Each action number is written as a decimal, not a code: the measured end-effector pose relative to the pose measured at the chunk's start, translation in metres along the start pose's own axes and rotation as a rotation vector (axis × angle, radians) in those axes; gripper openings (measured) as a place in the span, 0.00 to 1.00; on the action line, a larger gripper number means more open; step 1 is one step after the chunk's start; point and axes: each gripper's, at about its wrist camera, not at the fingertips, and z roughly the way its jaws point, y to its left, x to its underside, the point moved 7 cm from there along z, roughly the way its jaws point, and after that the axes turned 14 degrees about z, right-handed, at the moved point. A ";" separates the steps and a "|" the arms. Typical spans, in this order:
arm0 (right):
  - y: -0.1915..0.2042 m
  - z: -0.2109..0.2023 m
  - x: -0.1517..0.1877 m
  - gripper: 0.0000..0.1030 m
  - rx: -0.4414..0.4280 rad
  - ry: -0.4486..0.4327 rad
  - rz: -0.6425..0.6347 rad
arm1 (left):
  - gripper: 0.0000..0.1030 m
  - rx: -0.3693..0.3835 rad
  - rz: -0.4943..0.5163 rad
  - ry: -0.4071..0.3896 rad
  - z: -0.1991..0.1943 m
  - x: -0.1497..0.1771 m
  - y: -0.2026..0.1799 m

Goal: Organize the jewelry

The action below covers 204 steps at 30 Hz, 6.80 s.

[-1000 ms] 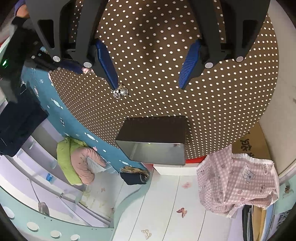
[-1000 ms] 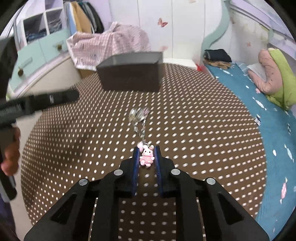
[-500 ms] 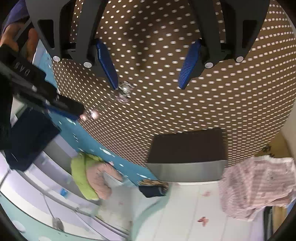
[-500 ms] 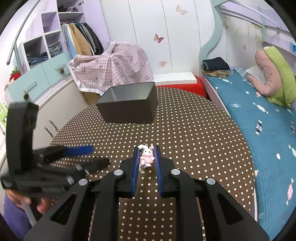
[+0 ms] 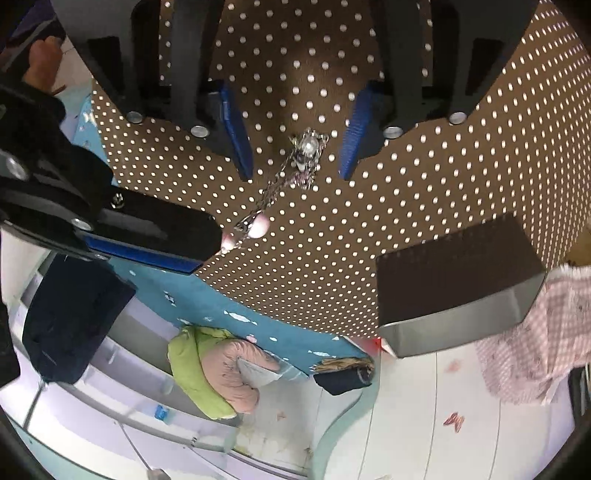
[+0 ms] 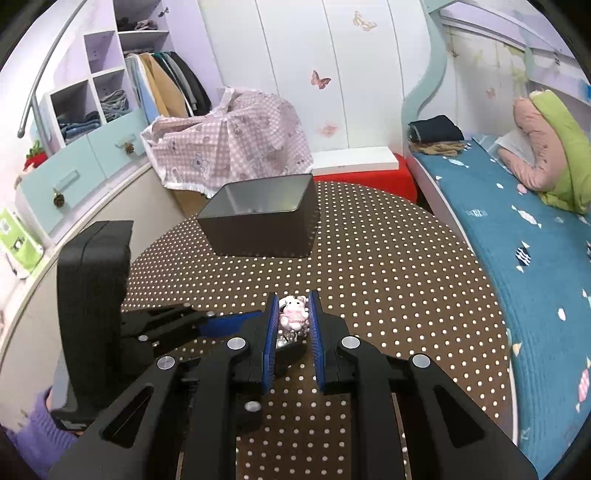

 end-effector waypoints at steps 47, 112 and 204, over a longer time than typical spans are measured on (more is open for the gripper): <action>0.008 0.058 0.046 0.40 0.054 0.149 -0.083 | 0.02 0.025 -0.179 -0.077 -0.069 0.025 0.089; 0.108 0.067 -0.059 0.14 -0.066 0.001 -0.234 | 0.02 -0.084 -0.074 -0.179 -0.108 -0.069 0.138; -0.022 0.051 0.060 0.39 0.056 0.146 -0.108 | 0.74 -0.069 -0.227 -0.025 -0.054 0.038 0.069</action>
